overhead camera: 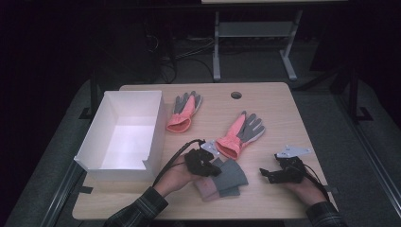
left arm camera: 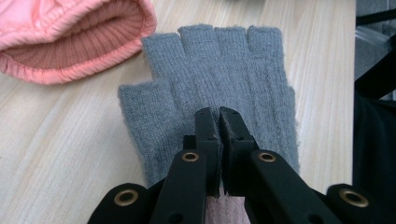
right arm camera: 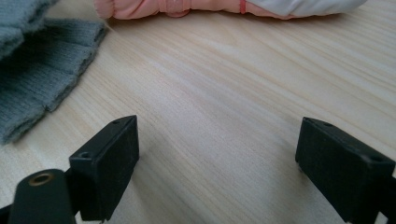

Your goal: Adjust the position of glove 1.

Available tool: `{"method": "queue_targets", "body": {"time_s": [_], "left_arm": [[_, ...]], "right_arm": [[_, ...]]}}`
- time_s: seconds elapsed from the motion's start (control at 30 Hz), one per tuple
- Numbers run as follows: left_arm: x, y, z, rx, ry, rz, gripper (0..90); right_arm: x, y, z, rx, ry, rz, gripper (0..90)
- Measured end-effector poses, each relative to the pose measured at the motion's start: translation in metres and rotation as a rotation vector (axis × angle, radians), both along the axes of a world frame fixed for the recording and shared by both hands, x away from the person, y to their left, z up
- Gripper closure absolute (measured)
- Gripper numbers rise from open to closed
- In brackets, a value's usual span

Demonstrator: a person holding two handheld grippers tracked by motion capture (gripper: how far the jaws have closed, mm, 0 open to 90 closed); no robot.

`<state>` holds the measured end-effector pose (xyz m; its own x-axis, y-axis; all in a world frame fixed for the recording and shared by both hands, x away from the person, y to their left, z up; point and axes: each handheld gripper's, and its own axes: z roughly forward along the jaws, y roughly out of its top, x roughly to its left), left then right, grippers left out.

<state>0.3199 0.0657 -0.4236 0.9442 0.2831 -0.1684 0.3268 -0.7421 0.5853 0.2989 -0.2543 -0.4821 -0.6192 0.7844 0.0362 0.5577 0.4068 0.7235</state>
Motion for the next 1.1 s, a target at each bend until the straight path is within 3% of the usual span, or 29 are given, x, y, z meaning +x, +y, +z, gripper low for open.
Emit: {"method": "queue_targets", "body": {"time_s": [0.1,0.23,0.37,0.5,0.63,0.7,0.9,0.97,1.1], "left_arm": [[0.002,0.001,-0.004,0.0,0.012,0.003,84.8],[0.004,0.008,-0.005,-0.018,0.025,0.028,69.6],[0.006,0.025,0.001,-0.038,0.01,0.108,59.9],[0.008,0.039,-0.002,-0.057,0.016,0.192,48.8],[0.007,0.043,-0.01,-0.049,0.047,0.219,44.8],[0.007,0.042,-0.014,-0.034,0.061,0.21,46.5],[0.009,0.04,-0.022,-0.053,0.144,0.202,61.1],[0.01,0.04,-0.023,-0.053,0.155,0.196,65.0],[0.007,0.038,-0.02,-0.027,0.106,0.179,83.5]], "right_arm": [[0.0,0.0,0.0,0.0,0.0,0.0,12.9],[0.0,0.0,0.0,0.0,0.0,0.0,12.9],[0.0,0.0,0.0,0.0,0.0,0.0,12.9],[0.0,0.0,0.0,0.0,0.0,0.0,12.9],[0.0,0.0,0.0,0.0,-0.001,0.0,12.9],[0.0,0.0,0.0,0.0,-0.001,0.001,12.9],[0.0,0.0,0.0,0.0,0.0,0.0,12.9],[0.0,0.0,0.0,0.0,-0.001,0.0,12.9],[0.0,0.0,0.0,-0.003,0.003,-0.003,12.9]]}}
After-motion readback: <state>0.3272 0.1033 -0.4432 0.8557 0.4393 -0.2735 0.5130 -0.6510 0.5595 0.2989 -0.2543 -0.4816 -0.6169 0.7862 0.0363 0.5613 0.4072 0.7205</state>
